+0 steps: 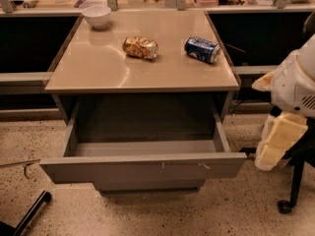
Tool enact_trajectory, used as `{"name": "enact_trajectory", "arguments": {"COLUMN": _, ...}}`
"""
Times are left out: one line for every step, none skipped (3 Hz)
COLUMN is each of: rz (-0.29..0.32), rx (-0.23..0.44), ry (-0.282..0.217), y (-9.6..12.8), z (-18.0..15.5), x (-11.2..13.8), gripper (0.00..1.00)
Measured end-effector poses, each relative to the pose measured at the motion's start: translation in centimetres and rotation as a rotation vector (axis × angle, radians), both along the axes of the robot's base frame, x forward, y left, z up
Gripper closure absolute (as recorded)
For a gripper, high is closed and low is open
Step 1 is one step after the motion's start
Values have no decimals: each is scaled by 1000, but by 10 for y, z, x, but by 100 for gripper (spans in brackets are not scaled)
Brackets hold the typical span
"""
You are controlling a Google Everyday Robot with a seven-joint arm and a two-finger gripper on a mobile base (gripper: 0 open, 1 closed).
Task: Close top drawer
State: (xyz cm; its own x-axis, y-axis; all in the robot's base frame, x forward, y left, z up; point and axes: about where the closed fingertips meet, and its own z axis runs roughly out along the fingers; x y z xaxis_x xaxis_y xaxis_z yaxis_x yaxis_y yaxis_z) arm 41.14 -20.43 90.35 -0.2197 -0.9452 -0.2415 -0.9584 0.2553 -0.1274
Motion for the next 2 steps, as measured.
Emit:
{"name": "enact_trajectory", "arguments": {"rz": 24, "rx": 57, "ry": 106, "y": 11, "z": -48, "x": -26, "gripper": 0}}
{"name": "enact_trajectory", "arguments": {"rz": 24, "rx": 58, "ry": 106, "y": 11, "z": -48, "x": -26, "gripper": 0}}
